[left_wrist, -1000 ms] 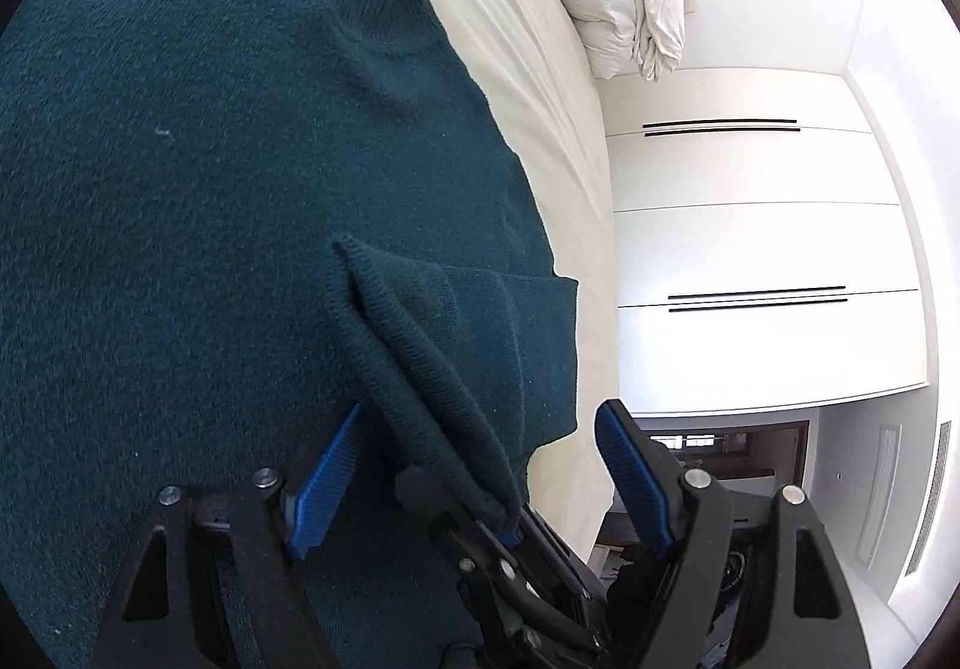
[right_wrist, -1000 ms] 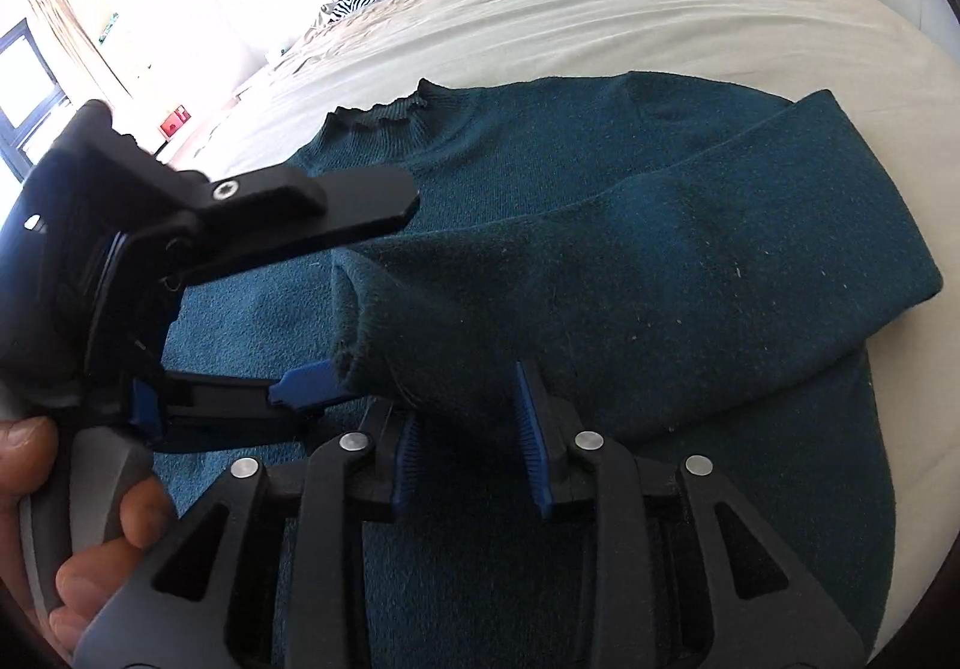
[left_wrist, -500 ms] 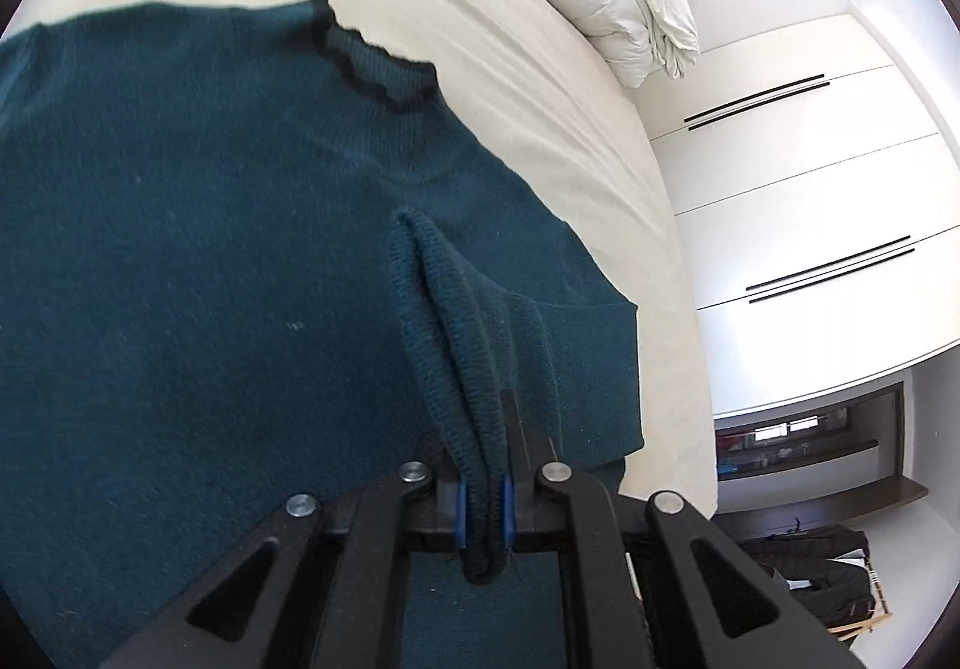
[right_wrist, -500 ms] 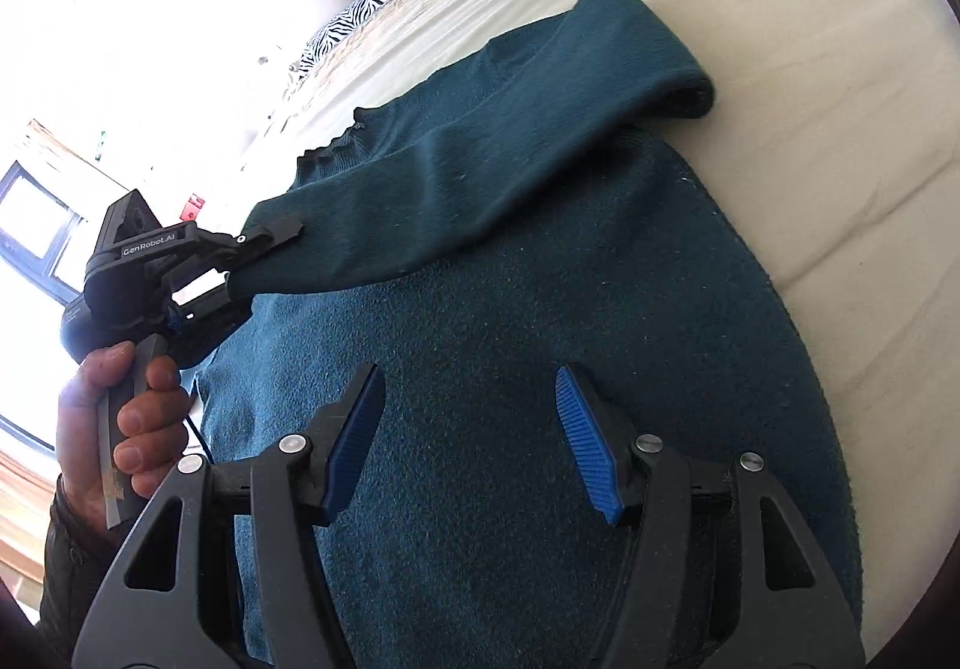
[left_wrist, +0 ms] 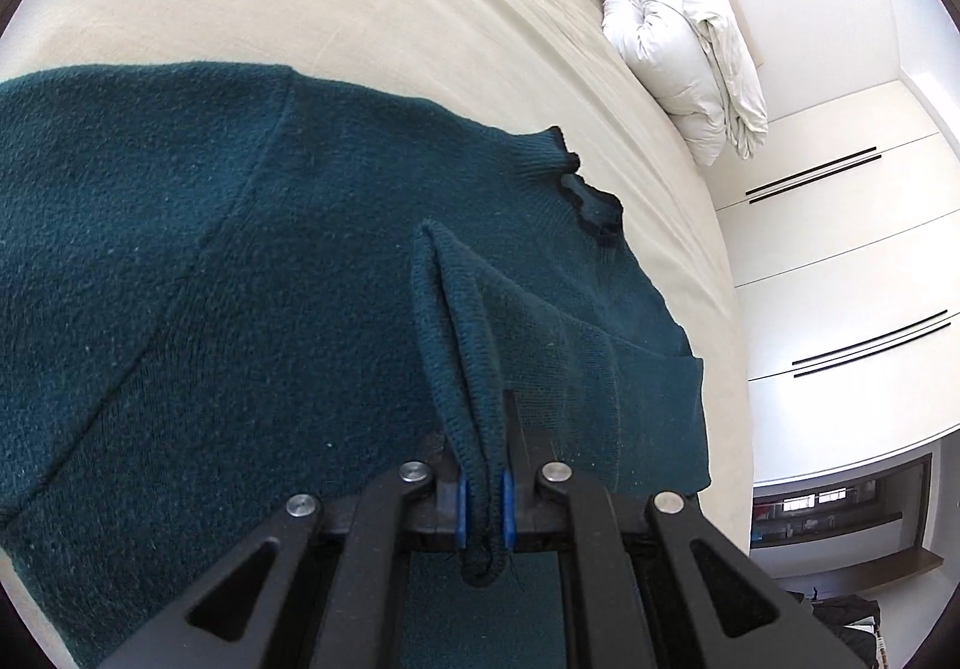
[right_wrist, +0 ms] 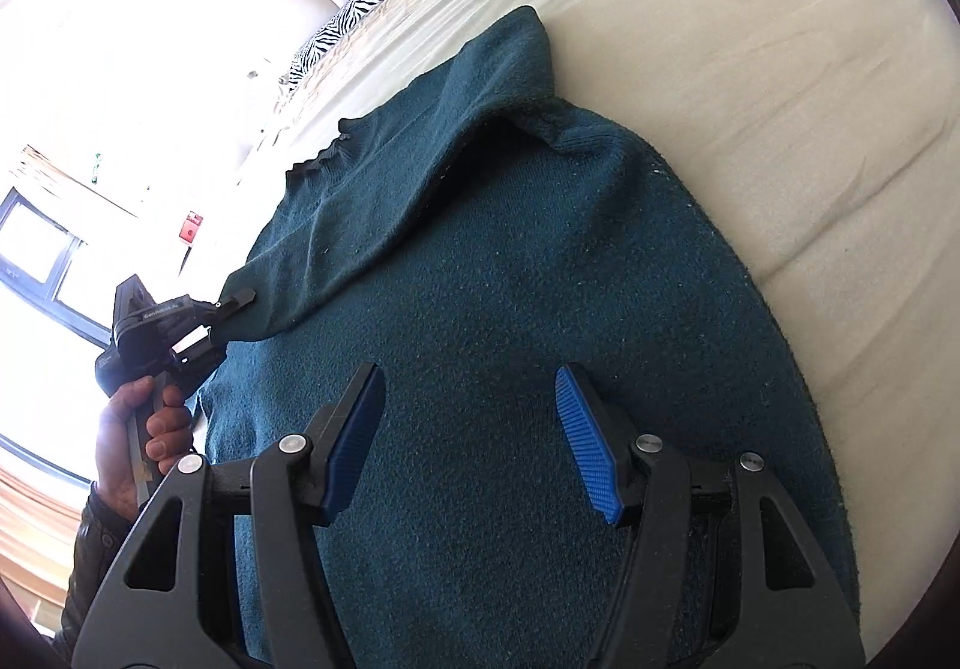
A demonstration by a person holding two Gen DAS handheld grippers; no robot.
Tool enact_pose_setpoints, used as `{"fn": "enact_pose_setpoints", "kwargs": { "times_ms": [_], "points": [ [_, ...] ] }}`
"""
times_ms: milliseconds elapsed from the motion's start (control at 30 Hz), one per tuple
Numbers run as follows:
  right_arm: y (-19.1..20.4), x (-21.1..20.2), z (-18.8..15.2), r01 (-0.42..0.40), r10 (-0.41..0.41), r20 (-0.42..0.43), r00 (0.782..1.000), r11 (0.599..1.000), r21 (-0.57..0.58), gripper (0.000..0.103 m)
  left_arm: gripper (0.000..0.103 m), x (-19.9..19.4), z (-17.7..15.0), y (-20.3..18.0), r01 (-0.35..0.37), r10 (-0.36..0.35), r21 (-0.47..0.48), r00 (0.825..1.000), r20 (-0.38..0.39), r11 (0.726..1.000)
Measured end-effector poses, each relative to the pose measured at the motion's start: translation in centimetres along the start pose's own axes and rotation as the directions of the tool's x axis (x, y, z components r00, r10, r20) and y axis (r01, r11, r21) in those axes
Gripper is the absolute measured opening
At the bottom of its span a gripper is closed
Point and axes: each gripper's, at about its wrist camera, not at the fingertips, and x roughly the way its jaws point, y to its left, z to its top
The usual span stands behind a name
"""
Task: Fold small clothes
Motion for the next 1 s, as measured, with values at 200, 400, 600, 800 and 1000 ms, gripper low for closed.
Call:
{"fn": "enact_pose_setpoints", "kwargs": {
  "times_ms": [200,400,600,800,1000],
  "points": [
    [0.0,-0.6,0.6,-0.017,0.017,-0.013,1.000,0.999,0.030,0.058,0.009,0.1,0.0,-0.2,-0.020,0.020,0.028,1.000,0.014,0.999],
    [-0.7,-1.7,2.6,-0.030,0.029,0.010,1.000,0.997,0.074,0.058,0.009,-0.7,0.4,0.2,0.001,-0.002,0.023,0.999,0.038,1.000],
    [-3.1,-1.3,2.8,-0.050,0.051,0.000,0.999,0.987,0.155,0.058,0.009,-0.8,-0.3,1.2,0.001,-0.002,0.018,0.999,0.046,1.000],
    [-3.9,-1.9,4.3,-0.102,0.100,0.021,0.995,0.975,0.195,0.058,0.012,-0.6,-0.4,3.1,0.070,-0.069,-0.014,0.997,0.044,0.997],
    [-3.4,-2.4,9.7,-0.224,0.210,0.089,0.974,0.950,0.217,0.060,0.013,-0.4,-0.2,3.9,0.110,-0.110,0.000,0.992,0.065,0.994]
  ]
}}
